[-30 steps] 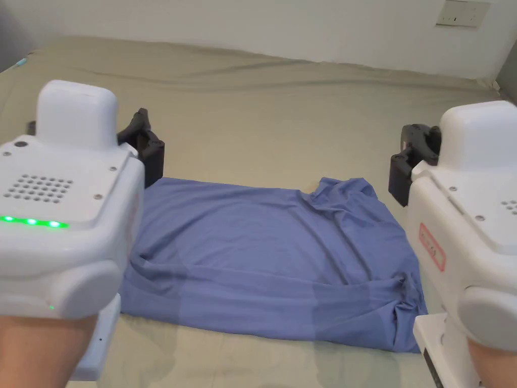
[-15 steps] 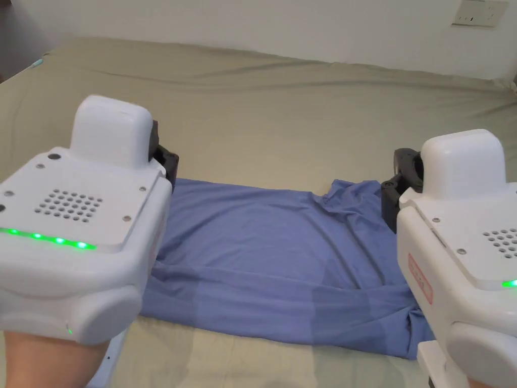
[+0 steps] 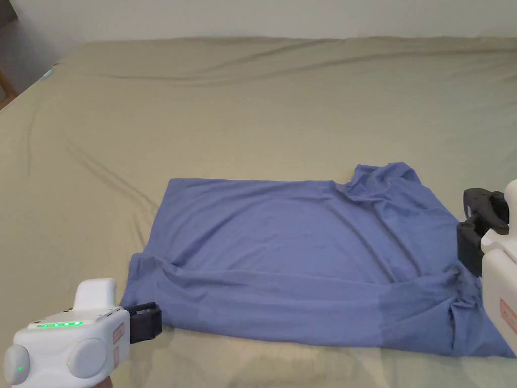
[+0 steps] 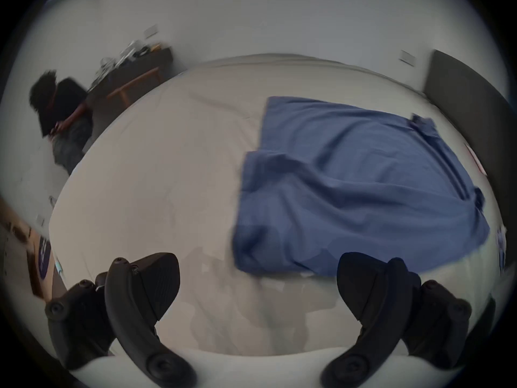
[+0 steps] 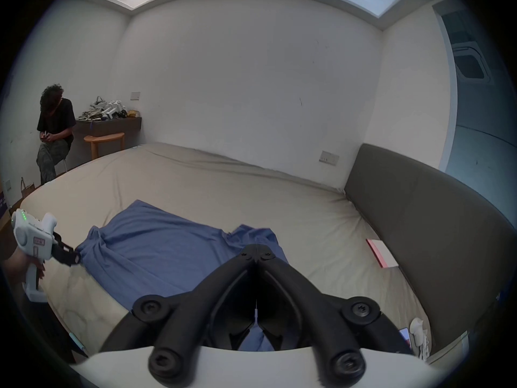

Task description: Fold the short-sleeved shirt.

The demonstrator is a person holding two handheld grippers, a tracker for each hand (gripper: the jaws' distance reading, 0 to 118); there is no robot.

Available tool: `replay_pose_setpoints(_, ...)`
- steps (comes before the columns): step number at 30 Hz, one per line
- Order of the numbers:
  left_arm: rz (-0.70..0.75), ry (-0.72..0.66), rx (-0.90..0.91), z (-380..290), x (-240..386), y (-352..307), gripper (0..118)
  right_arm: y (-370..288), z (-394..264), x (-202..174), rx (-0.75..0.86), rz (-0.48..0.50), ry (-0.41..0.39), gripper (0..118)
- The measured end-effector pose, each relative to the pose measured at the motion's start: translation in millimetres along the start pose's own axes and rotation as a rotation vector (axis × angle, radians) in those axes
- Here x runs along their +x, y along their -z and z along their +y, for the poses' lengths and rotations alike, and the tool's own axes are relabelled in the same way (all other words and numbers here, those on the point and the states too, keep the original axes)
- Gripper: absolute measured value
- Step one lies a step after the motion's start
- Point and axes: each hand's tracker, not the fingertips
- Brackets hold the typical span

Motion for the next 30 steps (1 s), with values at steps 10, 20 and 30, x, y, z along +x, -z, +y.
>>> replay_pose_setpoints(10, 0.010, 0.030, -0.075, 22, 5, 57, 98, 16, -20, 34, -0.105, -0.095, -0.001, 1)
replay_pose_setpoints(20, 0.001, 0.333, -0.030, 23, 43, 32, 7, 89, -75, 73, -0.435, -0.079, 0.128, 113)
replay_pose_setpoints(30, 0.020, 0.303, 0.092, 30, 44, -17, 7, 178, -194, 77, -0.872, -0.004, 0.229, 113)
